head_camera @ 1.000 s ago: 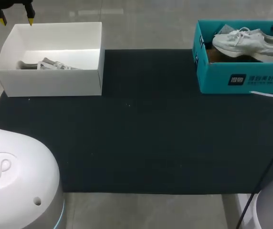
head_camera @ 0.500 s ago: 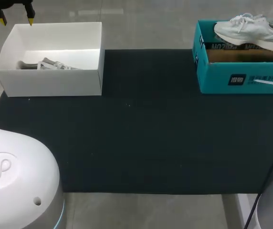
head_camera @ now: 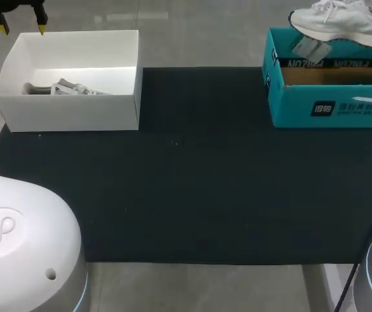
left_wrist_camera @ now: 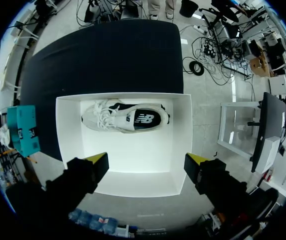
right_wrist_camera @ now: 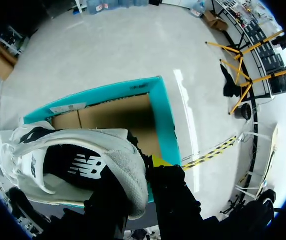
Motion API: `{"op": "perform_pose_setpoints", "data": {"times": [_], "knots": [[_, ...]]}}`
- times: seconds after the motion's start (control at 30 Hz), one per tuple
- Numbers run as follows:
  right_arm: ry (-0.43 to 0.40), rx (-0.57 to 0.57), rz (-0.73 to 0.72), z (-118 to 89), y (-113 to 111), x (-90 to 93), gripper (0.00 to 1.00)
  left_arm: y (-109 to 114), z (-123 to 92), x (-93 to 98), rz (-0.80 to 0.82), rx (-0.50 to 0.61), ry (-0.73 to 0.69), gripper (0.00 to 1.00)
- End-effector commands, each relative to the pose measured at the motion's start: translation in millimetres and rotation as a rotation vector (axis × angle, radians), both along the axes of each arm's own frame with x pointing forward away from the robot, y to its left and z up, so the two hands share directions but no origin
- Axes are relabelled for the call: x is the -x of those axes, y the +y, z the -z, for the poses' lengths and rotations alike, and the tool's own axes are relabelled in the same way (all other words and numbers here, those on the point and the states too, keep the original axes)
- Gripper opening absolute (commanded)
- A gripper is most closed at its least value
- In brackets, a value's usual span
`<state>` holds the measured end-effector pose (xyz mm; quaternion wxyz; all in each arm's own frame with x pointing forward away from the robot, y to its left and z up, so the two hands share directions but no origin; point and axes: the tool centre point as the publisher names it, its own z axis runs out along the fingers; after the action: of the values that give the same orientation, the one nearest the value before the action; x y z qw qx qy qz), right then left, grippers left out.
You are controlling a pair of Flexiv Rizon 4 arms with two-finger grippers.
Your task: Take the shoe out of the shoebox, open the shoe tongue, remove and reinsert the insole, then place the shoe into the shoebox
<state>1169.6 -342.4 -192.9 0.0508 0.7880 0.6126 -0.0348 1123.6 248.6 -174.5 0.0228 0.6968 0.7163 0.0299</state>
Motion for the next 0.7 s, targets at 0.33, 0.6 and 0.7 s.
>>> {"op": "perform_pose_setpoints", "data": {"times": [0.33, 0.6, 0.7], "knots": [[-0.124, 0.08, 0.023, -39.5, 29.2, 34.1, 0.0, 0.1, -0.4, 0.4, 0.001, -0.002, 0.0, 1.0], [-0.161, 0.106, 0.05, -50.6, 52.5, 54.7, 0.0, 0.1, -0.4, 0.4, 0.001, -0.002, 0.0, 1.0], [-0.172, 0.113, 0.057, -55.7, 62.4, 63.5, 0.0, 0.1, -0.4, 0.4, 0.001, -0.002, 0.0, 1.0]]}}
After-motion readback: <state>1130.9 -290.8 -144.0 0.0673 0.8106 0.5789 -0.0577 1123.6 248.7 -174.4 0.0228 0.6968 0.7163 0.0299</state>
